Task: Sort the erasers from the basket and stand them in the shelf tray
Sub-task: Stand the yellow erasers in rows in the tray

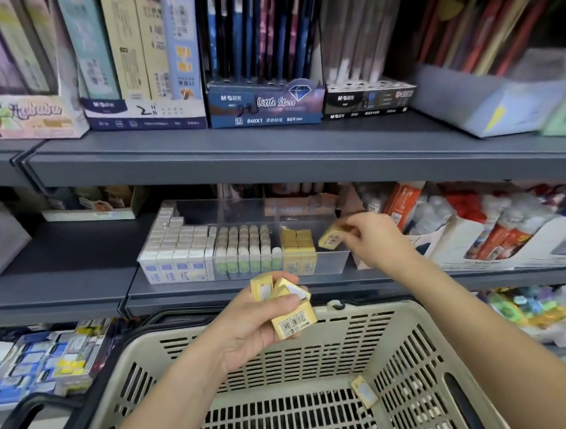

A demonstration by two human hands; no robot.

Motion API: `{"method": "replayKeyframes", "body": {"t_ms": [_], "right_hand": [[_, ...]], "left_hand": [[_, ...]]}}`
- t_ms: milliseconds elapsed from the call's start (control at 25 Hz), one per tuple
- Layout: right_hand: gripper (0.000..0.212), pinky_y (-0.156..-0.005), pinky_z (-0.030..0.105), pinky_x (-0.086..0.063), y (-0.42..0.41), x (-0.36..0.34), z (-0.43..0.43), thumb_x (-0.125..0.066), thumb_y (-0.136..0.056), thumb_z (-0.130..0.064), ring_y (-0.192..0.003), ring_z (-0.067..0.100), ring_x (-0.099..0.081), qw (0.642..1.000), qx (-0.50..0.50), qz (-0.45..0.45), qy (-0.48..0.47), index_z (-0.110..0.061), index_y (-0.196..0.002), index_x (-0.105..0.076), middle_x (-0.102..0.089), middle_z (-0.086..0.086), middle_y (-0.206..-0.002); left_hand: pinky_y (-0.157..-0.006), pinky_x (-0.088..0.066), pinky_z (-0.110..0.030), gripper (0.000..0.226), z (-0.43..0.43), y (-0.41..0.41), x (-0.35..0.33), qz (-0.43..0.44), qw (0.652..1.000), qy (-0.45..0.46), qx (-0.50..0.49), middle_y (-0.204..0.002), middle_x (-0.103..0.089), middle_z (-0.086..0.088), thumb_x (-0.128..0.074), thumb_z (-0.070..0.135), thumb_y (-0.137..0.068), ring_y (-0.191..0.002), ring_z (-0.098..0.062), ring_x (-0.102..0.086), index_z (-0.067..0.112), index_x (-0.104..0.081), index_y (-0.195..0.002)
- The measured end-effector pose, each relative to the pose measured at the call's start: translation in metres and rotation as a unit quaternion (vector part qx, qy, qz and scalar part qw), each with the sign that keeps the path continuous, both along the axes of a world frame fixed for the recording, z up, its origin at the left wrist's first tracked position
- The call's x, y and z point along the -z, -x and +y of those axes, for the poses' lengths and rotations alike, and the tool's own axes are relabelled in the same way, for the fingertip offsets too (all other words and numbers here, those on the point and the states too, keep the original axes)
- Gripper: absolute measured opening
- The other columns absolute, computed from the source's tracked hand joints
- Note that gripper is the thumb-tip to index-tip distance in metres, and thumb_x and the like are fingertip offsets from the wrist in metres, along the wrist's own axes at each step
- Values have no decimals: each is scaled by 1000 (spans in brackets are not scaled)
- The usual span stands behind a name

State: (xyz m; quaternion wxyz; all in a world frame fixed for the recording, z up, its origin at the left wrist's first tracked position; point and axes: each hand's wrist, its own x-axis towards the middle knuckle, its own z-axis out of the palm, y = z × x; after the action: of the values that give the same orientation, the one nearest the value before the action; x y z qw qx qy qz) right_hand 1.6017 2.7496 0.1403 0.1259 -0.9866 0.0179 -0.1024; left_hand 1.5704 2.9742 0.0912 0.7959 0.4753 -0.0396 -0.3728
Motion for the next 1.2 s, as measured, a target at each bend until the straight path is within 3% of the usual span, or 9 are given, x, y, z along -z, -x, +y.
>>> {"method": "replayKeyframes", "body": {"t_ms": [120, 600, 720, 800, 840, 920, 1000, 1120, 1200], "right_hand": [[24, -92, 37, -49, -14, 12, 2, -53, -92, -23, -105, 22, -60, 997, -30, 72, 14, -22, -113, -66, -66, 0, -116], [34, -99, 24, -36, -28, 16, 8, -39, -96, -12, -120, 15, -51, 981, -83, 173, 21, -18, -121, -61, -58, -2, -129], [23, -87, 22, -44, -2, 11, 24, -48, -94, -24, -96, 3, -59, 994, -76, 42, -66, -21, -106, -68, -67, -12, -104], [13, -67, 14, -42, 27, 7, 43, -56, -87, -40, -71, -8, -55, 976, -117, 24, -183, -33, -83, -67, -63, -23, -75], [11, -61, 10, -39, 39, 4, 51, -60, -81, -46, -66, -10, -54, 964, -138, 40, -223, -37, -77, -64, -62, -23, -71], [11, -58, 7, -38, 54, 6, 61, -69, -73, -45, -62, -9, -53, 955, -148, 61, -248, -39, -78, -62, -64, -17, -78], [17, -57, 9, -40, 59, 10, 62, -74, -75, -28, -57, -5, -54, 946, -137, 70, -287, -33, -82, -60, -64, -9, -84], [20, -55, 16, -47, 52, 4, 46, -72, -77, -9, -62, 6, -62, 895, -95, 96, -425, -23, -83, -59, -63, -1, -81], [17, -61, 18, -49, 37, -2, 27, -70, -80, -12, -71, 10, -63, 928, -42, 43, -367, -25, -82, -59, -64, -4, -83]], "left_hand": [[-51, -53, -32, 29, -1, -3, 7, 12, 1000, 6, -14, -103, -69, -15, -72, 2, -63, -102, -43, -58, 15, -69, -88], [-50, -53, -31, 29, 0, -7, 12, 29, 998, 20, -44, -98, -67, -16, -72, 5, -63, -100, -41, -57, 14, -67, -90], [-52, -54, -31, 29, 1, -8, 12, 31, 997, 31, -68, -96, -68, -16, -74, 9, -61, -96, -37, -61, 16, -69, -89], [-52, -55, -31, 30, 0, -9, 12, 40, 994, 44, -87, -91, -69, -15, -74, 10, -63, -85, -31, -65, 15, -67, -92], [-53, -55, -30, 31, -2, -10, 11, 46, 993, 54, -98, -88, -69, -15, -73, 10, -65, -79, -27, -67, 13, -64, -94], [-55, -55, -30, 33, -8, -9, 9, 64, 988, 81, -116, -84, -70, -15, -72, 10, -66, -73, -24, -69, 11, -59, -96], [-55, -55, -29, 32, -14, -7, 7, 71, 986, 95, -120, -81, -70, -15, -72, 11, -66, -70, -22, -69, 11, -59, -94], [-55, -55, -28, 33, -15, -7, 7, 69, 985, 76, -136, -82, -70, -14, -75, 13, -62, -74, -25, -69, 11, -61, -92], [-54, -56, -28, 38, -11, -10, 8, 70, 984, 63, -152, -86, -71, -15, -75, 14, -63, -83, -31, -69, 11, -62, -98]]}}
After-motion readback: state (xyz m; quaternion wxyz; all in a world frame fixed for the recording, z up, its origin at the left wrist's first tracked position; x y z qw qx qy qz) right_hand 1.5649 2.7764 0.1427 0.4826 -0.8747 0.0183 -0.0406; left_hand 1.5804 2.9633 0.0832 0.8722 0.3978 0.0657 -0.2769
